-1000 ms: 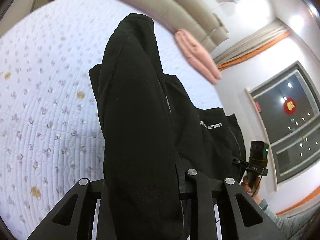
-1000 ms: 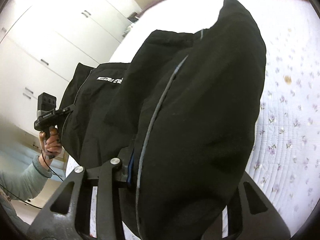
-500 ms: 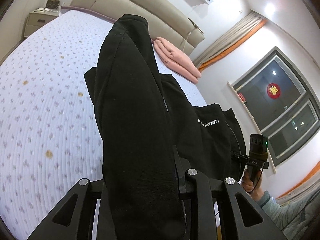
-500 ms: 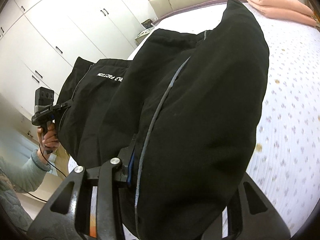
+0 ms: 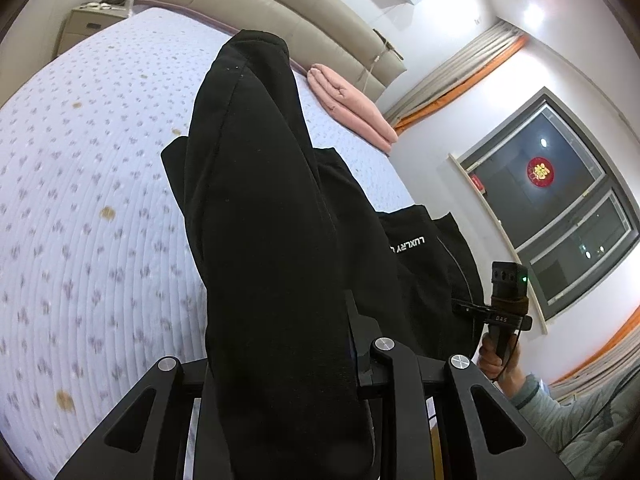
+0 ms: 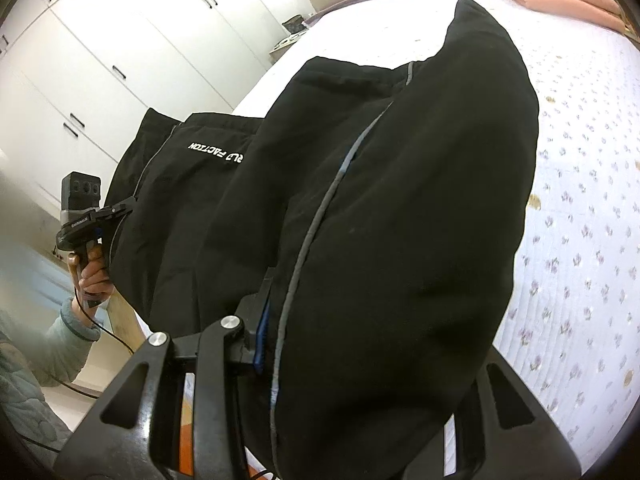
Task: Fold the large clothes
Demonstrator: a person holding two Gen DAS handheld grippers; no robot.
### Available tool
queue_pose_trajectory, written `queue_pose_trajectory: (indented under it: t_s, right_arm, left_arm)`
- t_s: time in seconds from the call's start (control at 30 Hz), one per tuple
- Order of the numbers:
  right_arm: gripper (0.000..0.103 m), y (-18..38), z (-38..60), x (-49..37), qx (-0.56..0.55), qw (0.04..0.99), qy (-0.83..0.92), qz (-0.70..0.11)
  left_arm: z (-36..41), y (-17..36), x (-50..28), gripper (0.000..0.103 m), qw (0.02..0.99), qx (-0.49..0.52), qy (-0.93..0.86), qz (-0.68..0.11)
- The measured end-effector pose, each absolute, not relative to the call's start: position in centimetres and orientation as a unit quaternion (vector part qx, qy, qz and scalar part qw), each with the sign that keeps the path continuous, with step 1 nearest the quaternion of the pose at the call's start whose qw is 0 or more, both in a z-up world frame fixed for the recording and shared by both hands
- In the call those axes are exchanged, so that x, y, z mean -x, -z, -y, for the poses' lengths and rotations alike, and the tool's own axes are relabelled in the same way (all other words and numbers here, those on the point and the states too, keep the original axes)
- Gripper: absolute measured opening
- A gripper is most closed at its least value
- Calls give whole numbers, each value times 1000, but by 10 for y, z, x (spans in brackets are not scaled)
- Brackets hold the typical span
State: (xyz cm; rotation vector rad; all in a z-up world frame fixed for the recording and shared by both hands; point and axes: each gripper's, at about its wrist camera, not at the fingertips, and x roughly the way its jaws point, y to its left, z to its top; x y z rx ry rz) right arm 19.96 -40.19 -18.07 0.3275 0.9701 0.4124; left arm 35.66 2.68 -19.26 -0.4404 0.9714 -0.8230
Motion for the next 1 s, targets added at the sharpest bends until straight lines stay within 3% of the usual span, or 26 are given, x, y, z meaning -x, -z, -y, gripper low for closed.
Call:
queue_pose_trajectory:
  t_s: [0.27,0.6,0.73,0.83,1.0]
  right_arm:
    - [35,191,376,-184,-133,855,-168,-471]
    - [36,215,390,-191,-197,839,-116,-494]
    - [44,223,394,-202,-187,829,-76,-521]
    - [58,236,407,-207,-204,816,-47,-539]
    - [68,252,438,-195,-255,798,32,-545]
  left_arm:
    - [-32,221,-319,27,772,247,351,-469]
    - [-55,282,-322,28,747,310,298,-507]
    - [-66,310,-328,43,728,322,269,-543]
    - [-82,330,-327,56,711,339,242,-566]
    - [-105,333,-302,58,717,355,218,-560]
